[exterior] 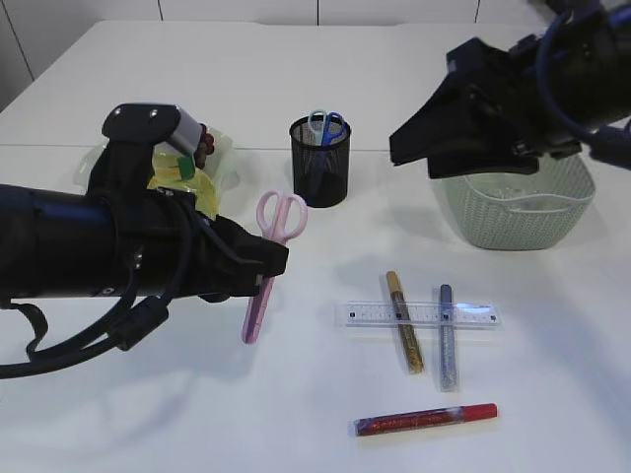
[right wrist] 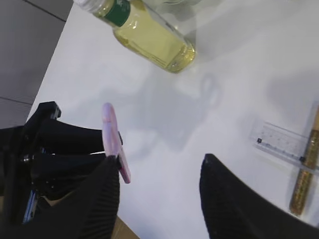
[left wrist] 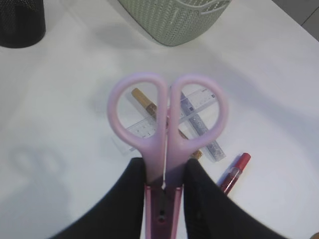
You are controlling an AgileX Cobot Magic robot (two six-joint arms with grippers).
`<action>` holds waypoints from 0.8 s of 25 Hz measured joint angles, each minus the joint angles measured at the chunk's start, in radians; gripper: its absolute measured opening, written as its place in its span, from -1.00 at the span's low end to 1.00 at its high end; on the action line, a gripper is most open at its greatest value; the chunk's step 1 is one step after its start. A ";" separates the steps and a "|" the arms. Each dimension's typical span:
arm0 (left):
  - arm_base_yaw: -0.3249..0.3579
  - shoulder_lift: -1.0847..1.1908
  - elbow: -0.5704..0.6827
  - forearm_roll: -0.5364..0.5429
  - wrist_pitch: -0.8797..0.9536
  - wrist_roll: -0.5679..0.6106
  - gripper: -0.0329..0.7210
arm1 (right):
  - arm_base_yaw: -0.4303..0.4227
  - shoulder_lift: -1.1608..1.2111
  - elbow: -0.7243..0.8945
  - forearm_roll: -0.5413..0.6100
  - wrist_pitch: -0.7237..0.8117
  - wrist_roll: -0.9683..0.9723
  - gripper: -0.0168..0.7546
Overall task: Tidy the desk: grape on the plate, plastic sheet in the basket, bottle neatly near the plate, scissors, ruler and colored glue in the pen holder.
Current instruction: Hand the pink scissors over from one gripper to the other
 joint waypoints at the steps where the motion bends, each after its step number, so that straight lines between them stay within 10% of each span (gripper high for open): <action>1: 0.000 0.000 0.000 0.000 0.000 0.000 -0.48 | 0.024 0.007 0.000 0.005 -0.014 -0.008 0.13; 20: 0.000 0.000 0.000 0.004 0.000 0.002 -0.48 | 0.228 0.146 0.001 0.208 -0.192 -0.095 0.13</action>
